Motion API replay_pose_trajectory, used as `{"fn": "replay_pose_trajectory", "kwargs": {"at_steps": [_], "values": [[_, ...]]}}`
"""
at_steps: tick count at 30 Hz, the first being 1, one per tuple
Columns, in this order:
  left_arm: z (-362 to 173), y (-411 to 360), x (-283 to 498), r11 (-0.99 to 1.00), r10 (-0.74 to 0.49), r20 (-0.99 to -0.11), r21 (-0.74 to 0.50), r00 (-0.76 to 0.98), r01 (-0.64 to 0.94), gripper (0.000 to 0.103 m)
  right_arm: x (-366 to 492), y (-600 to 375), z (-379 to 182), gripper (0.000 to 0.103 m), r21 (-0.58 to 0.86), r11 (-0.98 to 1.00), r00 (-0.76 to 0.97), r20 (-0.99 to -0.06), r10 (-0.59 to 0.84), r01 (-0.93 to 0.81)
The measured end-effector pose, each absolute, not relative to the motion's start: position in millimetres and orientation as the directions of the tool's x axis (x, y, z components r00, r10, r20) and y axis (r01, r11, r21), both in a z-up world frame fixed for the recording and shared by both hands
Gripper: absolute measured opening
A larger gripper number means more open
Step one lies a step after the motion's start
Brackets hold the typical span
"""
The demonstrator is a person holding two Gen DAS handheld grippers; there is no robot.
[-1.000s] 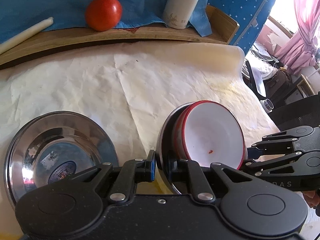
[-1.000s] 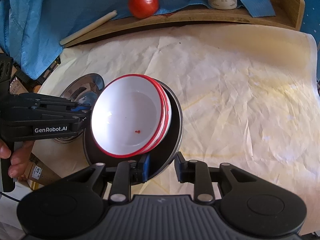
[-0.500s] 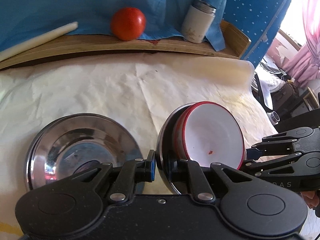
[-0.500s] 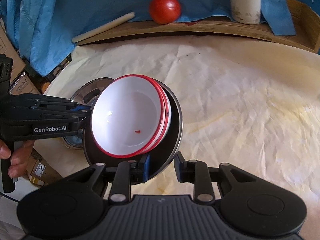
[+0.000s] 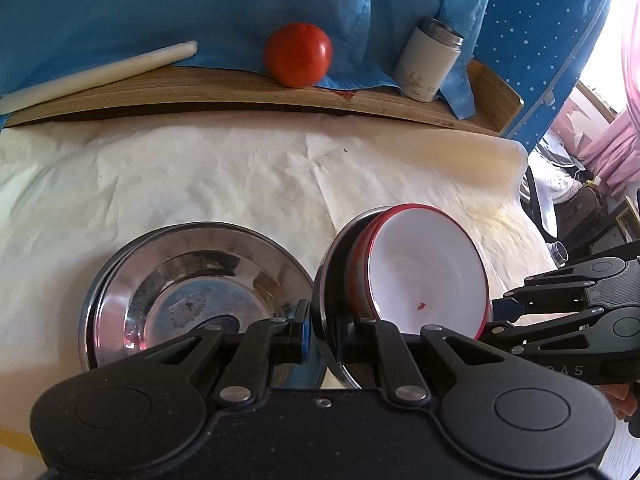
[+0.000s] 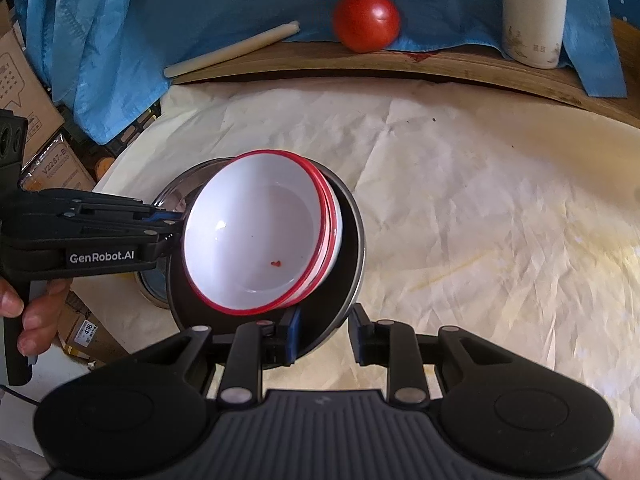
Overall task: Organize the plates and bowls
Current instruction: 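Lift the bowl stack with both grippers and carry it over the steel plate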
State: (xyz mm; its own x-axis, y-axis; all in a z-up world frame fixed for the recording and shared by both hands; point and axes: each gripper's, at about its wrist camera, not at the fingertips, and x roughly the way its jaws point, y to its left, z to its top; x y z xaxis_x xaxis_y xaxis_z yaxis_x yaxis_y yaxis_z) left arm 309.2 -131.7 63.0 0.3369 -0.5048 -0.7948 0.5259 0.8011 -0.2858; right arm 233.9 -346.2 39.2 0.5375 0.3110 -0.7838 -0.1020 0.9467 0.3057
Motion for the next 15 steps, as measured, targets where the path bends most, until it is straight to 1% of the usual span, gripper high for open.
{"fn": "replay_pose_trajectory", "kwargs": {"at_steps": [15], "values": [[62.0,-112.3,315.0,0.815,-0.506,-0.788,-0.304,0.351,0.493,0.011,245.9,-333.4,43.0,0.028,0.293,0.947,0.537,-0.782,0.315,-0.13]]}}
